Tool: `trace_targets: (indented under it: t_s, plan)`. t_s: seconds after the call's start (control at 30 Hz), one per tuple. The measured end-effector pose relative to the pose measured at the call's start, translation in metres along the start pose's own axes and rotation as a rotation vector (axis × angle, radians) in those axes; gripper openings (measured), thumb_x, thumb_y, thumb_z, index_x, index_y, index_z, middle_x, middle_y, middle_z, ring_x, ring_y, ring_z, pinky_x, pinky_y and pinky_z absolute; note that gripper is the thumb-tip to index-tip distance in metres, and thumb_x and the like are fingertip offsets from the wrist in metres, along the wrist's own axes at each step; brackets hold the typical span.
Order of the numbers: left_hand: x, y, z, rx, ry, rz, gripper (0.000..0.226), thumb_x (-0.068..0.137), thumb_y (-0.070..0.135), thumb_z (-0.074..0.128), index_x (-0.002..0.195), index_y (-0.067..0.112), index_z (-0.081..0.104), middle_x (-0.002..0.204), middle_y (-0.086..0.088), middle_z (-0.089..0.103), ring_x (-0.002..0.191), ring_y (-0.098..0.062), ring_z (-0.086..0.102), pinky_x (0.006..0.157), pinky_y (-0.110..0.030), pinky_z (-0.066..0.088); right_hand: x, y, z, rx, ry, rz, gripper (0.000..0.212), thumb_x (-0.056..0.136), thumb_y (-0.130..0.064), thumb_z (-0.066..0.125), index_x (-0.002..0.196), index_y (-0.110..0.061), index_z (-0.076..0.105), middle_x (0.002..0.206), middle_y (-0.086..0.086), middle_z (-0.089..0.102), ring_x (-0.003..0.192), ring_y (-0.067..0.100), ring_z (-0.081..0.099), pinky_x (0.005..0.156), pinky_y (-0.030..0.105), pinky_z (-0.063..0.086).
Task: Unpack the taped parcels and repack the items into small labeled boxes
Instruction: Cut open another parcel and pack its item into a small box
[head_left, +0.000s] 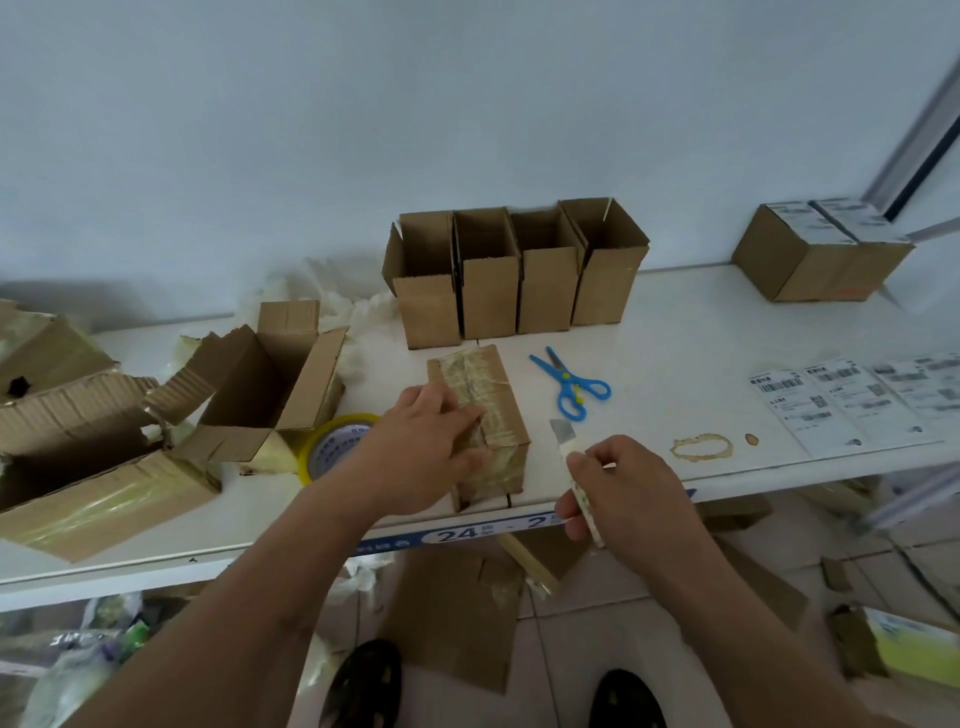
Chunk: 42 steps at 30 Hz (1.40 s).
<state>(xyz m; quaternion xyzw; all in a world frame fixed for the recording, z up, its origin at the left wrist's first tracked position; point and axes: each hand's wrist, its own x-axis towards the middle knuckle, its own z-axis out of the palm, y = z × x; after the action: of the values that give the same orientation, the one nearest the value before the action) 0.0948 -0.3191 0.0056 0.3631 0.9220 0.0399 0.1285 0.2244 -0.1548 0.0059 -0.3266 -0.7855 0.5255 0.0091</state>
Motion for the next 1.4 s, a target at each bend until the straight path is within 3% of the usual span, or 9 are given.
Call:
trace_targets:
  t_s: [0.13, 0.23, 0.33, 0.83, 1.13, 1.23, 1.33, 1.4]
  plan:
    - [-0.001, 0.0, 0.002, 0.005, 0.04, 0.028, 0.067, 0.096, 0.057, 0.044, 0.154, 0.028, 0.025, 0.143, 0.001, 0.026, 0.134, -0.019, 0.02, 0.112, -0.035, 0.029, -0.004, 0.003, -0.006, -0.341, -0.043, -0.246, 0.013, 0.099, -0.04, 0.049, 0.092, -0.03, 0.055, 0.078, -0.011, 0.067, 0.071, 0.008, 0.065, 0.067, 0.02, 0.053]
    - [-0.002, -0.001, 0.004, -0.004, 0.057, 0.032, 0.07, 0.094, 0.057, 0.048, 0.154, 0.028, 0.026, 0.142, 0.001, 0.026, 0.134, -0.019, 0.02, 0.112, -0.034, 0.029, 0.0, 0.003, -0.008, -0.446, -0.016, -0.436, 0.022, 0.098, -0.041, 0.049, 0.108, -0.031, 0.066, 0.09, -0.008, 0.066, 0.084, 0.012, 0.061, 0.078, 0.028, 0.052]
    - [-0.002, -0.003, 0.005, -0.016, 0.057, 0.033, 0.072, 0.093, 0.056, 0.052, 0.154, 0.028, 0.025, 0.141, 0.001, 0.026, 0.133, -0.019, 0.02, 0.113, -0.034, 0.028, 0.008, 0.001, -0.001, -0.61, -0.081, -0.506, 0.029, 0.099, -0.039, 0.046, 0.122, -0.034, 0.064, 0.102, -0.003, 0.06, 0.094, 0.01, 0.054, 0.085, 0.025, 0.045]
    - [0.002, -0.008, 0.01, -0.067, 0.103, 0.033, 0.069, 0.093, 0.051, 0.057, 0.152, 0.031, 0.03, 0.139, 0.005, 0.028, 0.132, -0.017, 0.019, 0.111, -0.032, 0.029, 0.019, 0.003, 0.005, -0.617, -0.041, -0.511, 0.03, 0.097, -0.036, 0.054, 0.125, -0.034, 0.064, 0.105, -0.009, 0.049, 0.101, 0.005, 0.045, 0.084, 0.017, 0.035]
    - [0.005, -0.007, 0.009, -0.107, 0.079, 0.018, 0.072, 0.089, 0.055, 0.059, 0.152, 0.032, 0.031, 0.139, 0.007, 0.027, 0.133, -0.015, 0.017, 0.112, -0.033, 0.027, 0.024, 0.006, -0.013, -0.62, 0.018, -0.434, 0.029, 0.096, -0.036, 0.057, 0.123, -0.031, 0.066, 0.103, -0.007, 0.049, 0.097, 0.007, 0.046, 0.081, 0.019, 0.036]
    - [0.004, -0.009, 0.007, -0.103, 0.076, 0.017, 0.071, 0.09, 0.052, 0.06, 0.151, 0.032, 0.032, 0.138, 0.008, 0.028, 0.133, -0.014, 0.019, 0.112, -0.032, 0.027, 0.024, 0.004, -0.019, -0.628, 0.002, -0.437, 0.03, 0.095, -0.036, 0.057, 0.122, -0.029, 0.067, 0.101, -0.009, 0.049, 0.091, 0.007, 0.046, 0.074, 0.014, 0.035]
    - [0.001, -0.015, 0.002, -0.114, 0.048, 0.027, 0.063, 0.093, 0.041, 0.062, 0.15, 0.037, 0.034, 0.14, 0.009, 0.027, 0.134, -0.013, 0.021, 0.112, -0.032, 0.03, 0.022, 0.002, -0.023, -0.515, -0.042, -0.452, 0.029, 0.094, -0.036, 0.058, 0.12, -0.027, 0.068, 0.098, -0.01, 0.054, 0.087, 0.004, 0.049, 0.072, 0.004, 0.031]
    - [-0.002, -0.018, -0.003, -0.129, -0.011, 0.03, 0.062, 0.093, 0.037, 0.063, 0.148, 0.04, 0.035, 0.144, 0.01, 0.024, 0.136, -0.013, 0.025, 0.114, -0.034, 0.032, 0.022, 0.001, -0.024, -0.422, -0.069, -0.43, 0.027, 0.094, -0.038, 0.058, 0.117, -0.029, 0.068, 0.101, -0.01, 0.06, 0.091, 0.004, 0.052, 0.076, 0.008, 0.035]
